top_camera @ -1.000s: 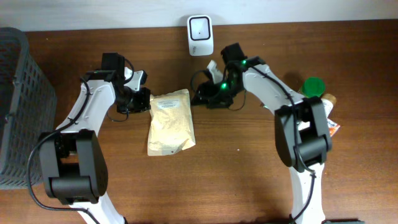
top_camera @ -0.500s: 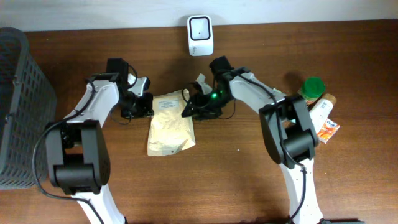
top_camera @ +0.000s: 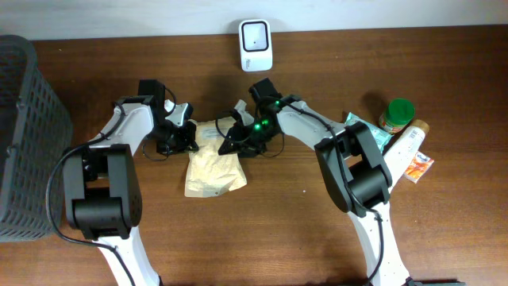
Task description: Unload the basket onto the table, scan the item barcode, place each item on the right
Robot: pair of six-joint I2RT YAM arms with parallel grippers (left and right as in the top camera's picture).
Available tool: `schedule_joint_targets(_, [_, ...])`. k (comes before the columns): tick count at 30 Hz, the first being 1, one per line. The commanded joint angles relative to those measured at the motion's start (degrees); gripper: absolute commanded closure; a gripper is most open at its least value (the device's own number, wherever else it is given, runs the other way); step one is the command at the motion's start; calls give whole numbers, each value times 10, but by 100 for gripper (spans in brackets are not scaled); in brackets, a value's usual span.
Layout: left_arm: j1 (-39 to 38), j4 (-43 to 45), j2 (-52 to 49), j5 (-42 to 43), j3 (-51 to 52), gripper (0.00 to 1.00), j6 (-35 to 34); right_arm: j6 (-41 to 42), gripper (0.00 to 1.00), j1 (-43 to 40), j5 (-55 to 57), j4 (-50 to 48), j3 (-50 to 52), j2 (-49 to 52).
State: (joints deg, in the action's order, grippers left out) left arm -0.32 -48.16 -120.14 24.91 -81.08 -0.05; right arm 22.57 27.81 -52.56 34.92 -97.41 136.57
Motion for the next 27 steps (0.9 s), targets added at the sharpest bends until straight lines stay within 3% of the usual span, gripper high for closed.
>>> schedule_joint_targets(1, [-4,5,-31,-7,10,100,7,9,68,33,33,-19,4,27])
schedule_joint_targets(5, [-4,6,-31,-7,10,100,7,9,88,32,32,-28,4,27])
schedule_joint_targets(10, [-3,6,-31,-7,9,100,7,-1,93,2,21,-16,3,4])
schedule_joint_targets(14, [2,-3,-21,-7,-6,100,7,-78,96,-24,61,49,3,-79])
schedule_joint_targets(19, [7,3,-6,-7,-17,99,7,-115,96,-20,336,165,3,-229])
schedule_joint_targets(21, [7,8,-7,-7,-17,98,7,-114,96,3,509,209,3,-283])
schedule_joint_targets(25, [7,10,-7,-7,-17,98,7,-112,96,70,821,290,3,-299])
schedule_joint_targets(27, [7,10,-7,-7,-17,99,7,-112,96,95,905,326,3,-282])
